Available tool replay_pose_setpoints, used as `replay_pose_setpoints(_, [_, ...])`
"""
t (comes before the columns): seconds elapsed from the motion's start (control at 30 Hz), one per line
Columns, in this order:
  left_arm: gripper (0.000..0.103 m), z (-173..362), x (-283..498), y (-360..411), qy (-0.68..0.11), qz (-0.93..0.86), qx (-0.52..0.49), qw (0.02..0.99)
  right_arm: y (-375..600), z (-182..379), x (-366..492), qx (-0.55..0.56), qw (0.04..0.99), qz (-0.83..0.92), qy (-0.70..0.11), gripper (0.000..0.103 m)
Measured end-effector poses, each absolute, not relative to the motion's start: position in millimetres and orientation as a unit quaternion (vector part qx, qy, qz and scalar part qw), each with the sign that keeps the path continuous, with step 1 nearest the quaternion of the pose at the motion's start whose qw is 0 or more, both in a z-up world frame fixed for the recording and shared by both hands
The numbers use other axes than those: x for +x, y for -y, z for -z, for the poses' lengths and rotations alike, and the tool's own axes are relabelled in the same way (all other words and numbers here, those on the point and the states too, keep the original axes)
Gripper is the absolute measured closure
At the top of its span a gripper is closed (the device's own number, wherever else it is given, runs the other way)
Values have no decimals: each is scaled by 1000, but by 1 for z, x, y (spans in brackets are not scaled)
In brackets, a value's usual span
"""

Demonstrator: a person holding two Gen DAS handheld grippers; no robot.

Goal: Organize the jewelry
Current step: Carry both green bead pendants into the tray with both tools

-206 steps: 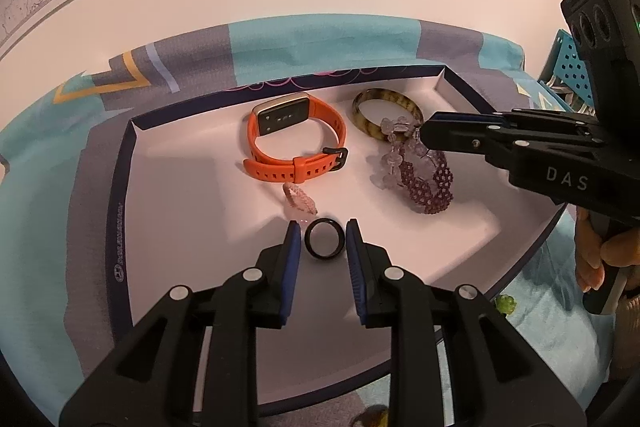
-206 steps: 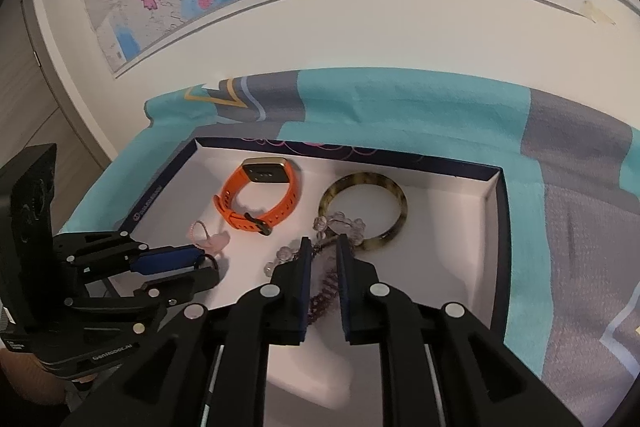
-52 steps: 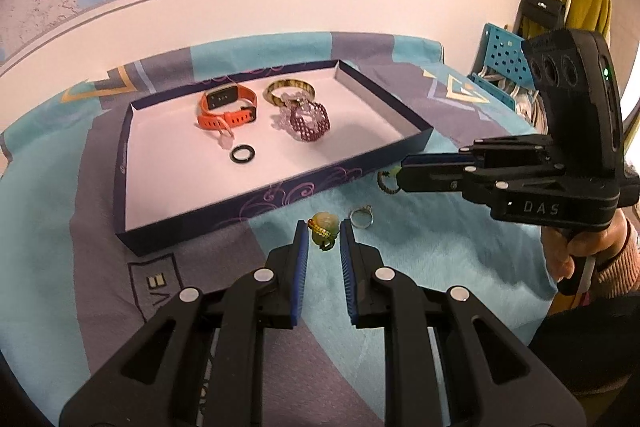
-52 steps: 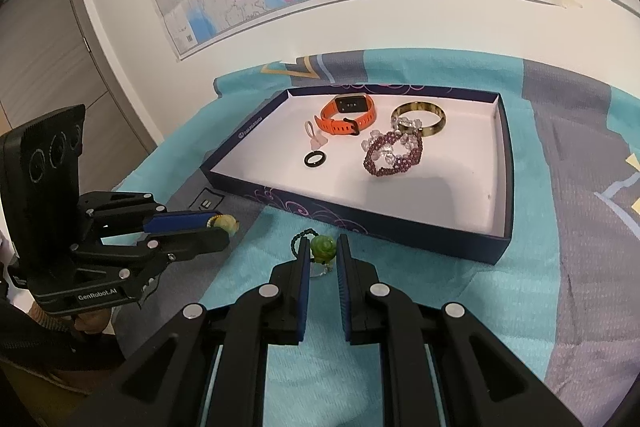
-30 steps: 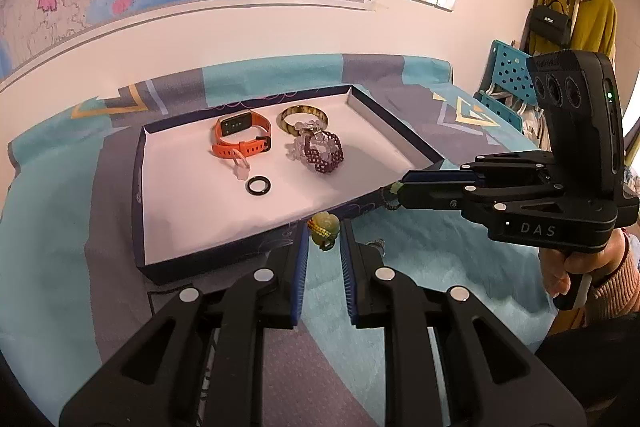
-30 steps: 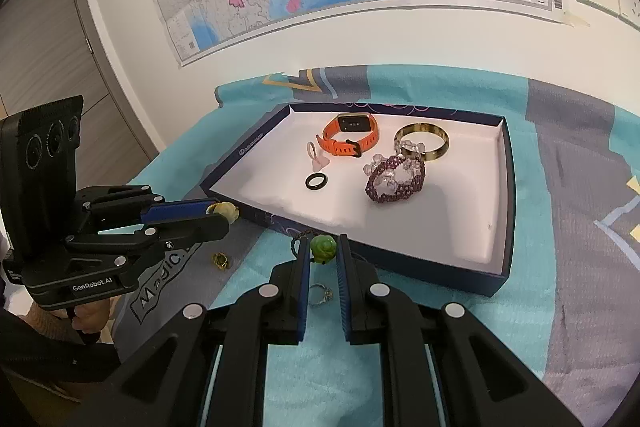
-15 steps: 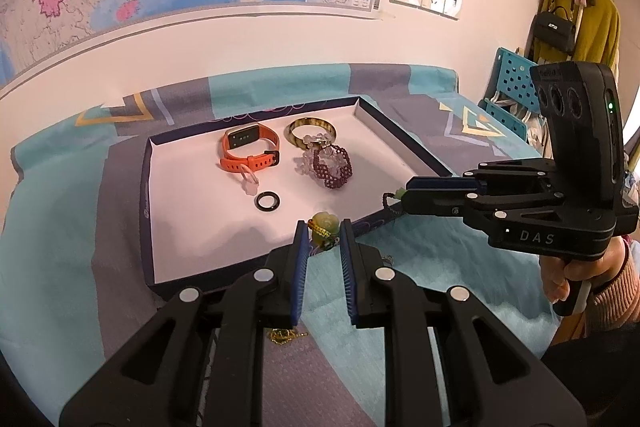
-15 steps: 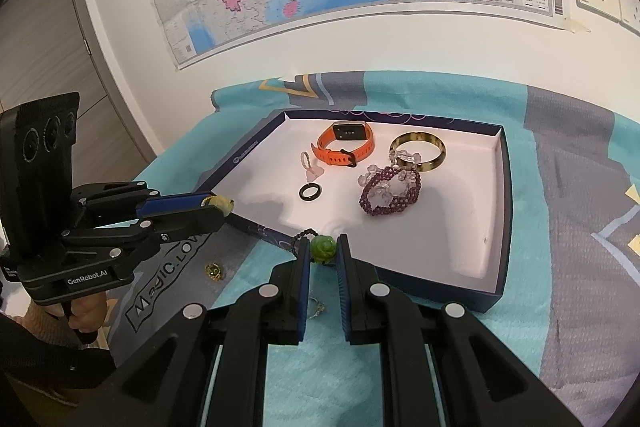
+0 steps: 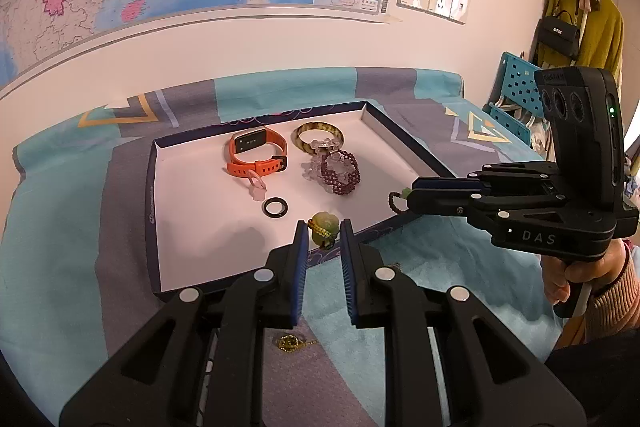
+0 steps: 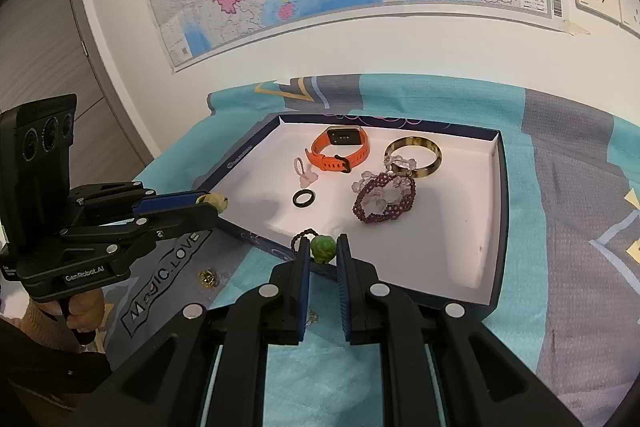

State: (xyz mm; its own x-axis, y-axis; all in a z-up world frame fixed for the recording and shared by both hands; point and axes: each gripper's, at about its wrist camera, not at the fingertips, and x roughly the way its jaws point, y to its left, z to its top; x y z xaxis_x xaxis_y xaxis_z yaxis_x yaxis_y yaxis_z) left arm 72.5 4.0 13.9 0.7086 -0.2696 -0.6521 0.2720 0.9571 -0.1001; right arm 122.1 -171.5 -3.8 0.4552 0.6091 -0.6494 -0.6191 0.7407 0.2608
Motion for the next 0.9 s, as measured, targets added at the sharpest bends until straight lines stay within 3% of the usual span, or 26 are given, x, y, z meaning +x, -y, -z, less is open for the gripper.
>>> replay_pose_setpoints(0.9, [86, 2, 105, -7, -373, 128, -1, 919, 155, 16, 156, -22, 852, -344, -395, 91])
